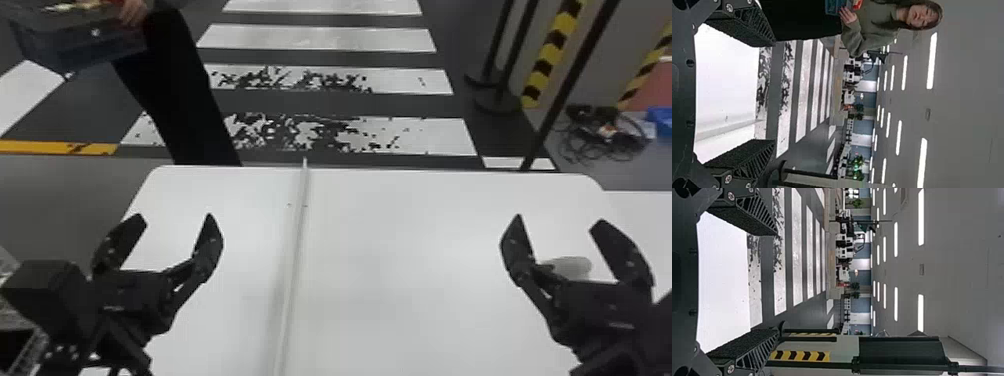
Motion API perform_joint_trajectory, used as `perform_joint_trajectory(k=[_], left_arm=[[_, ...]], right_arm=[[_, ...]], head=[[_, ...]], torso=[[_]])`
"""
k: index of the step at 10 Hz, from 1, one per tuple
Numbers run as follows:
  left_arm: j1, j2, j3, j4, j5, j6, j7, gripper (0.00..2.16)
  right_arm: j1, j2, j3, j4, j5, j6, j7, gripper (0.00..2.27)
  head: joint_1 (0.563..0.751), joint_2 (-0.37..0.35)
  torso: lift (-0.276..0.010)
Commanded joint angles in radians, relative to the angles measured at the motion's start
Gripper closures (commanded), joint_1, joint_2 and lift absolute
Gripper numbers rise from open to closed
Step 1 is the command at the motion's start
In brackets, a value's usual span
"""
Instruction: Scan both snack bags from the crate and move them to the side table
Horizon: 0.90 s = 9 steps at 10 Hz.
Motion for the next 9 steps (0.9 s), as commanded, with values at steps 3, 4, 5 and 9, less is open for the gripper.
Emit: perform_joint_trajectory(k=[3,4,5,9], left_arm=[[0.002,0.002,0.007,-0.011,-0.013,0.032,0.005,0.12],[0.002,0.002,0.007,-0.011,-0.013,0.032,0.005,0.12],[0.002,0.002,0.007,-0.011,-0.016,0.016,0.006,0.12],[0.01,0.004,-0.003,-0.007,-0.051,-0.06,0.017,0.12]], right_arm=[[0.0,0.0,0.0,0.0,0.0,0.0,0.0,0.11],[0.0,0.002,0.0,0.0,0.0,0.0,0.0,0.11],[0.0,0.002,0.0,0.0,0.0,0.0,0.0,0.11],[0.0,0.0,0.0,0.0,0.0,0.0,0.0,0.11]], head=[[0.695,-0.004],[0.695,-0.002],[0.695,-0.002],[0.695,-0.003]], torso=[[-0.095],[-0.095],[-0.095],[-0.095]])
